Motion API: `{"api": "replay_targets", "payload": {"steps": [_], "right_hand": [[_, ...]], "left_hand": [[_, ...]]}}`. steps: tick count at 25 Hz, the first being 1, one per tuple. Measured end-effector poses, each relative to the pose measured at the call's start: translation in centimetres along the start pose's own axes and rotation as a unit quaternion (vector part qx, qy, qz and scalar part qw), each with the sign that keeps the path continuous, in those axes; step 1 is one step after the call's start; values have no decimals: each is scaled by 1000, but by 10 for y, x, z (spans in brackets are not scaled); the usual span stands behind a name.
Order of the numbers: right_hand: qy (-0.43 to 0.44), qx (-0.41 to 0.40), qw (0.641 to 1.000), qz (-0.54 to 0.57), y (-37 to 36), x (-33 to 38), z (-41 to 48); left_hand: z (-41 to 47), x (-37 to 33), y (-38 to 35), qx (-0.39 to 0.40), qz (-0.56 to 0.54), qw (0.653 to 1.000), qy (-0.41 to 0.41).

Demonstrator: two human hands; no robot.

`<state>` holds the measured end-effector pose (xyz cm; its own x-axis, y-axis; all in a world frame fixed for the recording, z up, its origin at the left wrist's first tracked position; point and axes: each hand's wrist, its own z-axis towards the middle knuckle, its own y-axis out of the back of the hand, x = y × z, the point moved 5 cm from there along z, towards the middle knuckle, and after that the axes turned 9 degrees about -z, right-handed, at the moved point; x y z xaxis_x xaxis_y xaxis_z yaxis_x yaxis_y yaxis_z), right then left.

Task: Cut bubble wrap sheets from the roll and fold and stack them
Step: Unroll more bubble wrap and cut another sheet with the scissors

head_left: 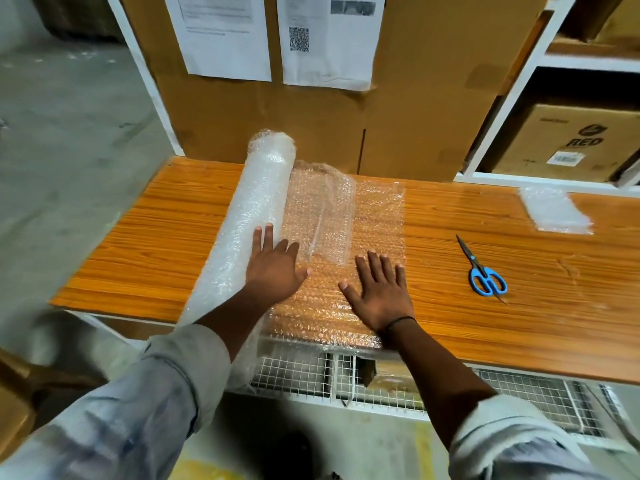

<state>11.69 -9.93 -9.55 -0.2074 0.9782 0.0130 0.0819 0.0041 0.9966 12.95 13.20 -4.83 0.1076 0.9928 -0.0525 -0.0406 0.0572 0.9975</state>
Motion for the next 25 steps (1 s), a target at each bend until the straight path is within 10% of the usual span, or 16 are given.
{"api": "replay_targets", "payload": {"steps": [15,25], "right_hand": [[-10,-34,999,10,23,-6,-1],[-67,-44,995,64,-1,-10,-6]], "left_hand": [[42,-55,11,-23,-40,992,-120],[43,-10,42,-118,-40,992,-28]]}}
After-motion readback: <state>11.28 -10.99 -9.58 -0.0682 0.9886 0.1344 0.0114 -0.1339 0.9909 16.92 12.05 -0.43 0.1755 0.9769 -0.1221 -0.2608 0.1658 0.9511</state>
